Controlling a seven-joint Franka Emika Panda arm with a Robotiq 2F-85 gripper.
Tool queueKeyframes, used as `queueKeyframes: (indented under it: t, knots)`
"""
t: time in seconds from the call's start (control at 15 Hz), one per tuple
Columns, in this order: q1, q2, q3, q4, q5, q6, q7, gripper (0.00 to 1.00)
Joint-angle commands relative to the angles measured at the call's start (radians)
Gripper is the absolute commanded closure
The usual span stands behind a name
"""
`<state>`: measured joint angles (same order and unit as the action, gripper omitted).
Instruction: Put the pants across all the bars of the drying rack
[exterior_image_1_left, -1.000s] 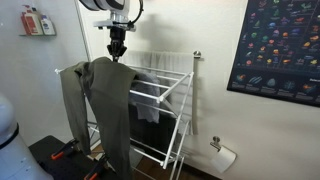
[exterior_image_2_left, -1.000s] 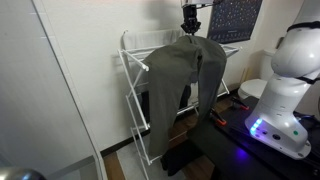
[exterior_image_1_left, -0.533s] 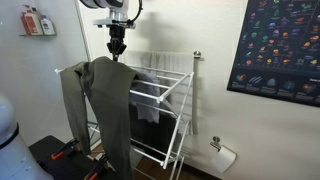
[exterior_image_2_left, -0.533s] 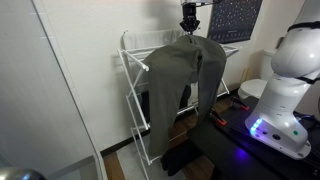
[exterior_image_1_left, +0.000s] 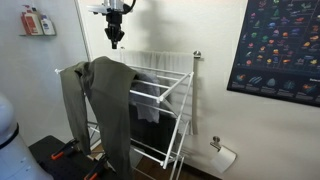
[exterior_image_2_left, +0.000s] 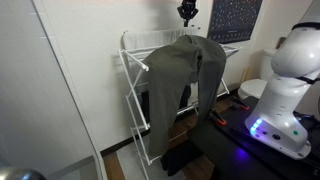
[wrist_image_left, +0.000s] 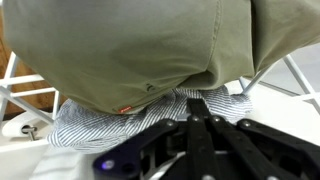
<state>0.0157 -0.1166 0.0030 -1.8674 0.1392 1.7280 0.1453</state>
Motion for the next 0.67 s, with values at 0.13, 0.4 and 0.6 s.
queueKeyframes:
  t: [0.13, 0.4, 0.6]
  knots:
    - [0.004, 0.034, 0.017, -0.013, -0.051, 0.002, 0.001, 0.53]
    - [0.011, 0.102, 0.019, -0.011, -0.011, 0.07, -0.026, 0.23]
    - [0.019, 0.154, 0.023, -0.003, 0.0, 0.107, -0.028, 0.01]
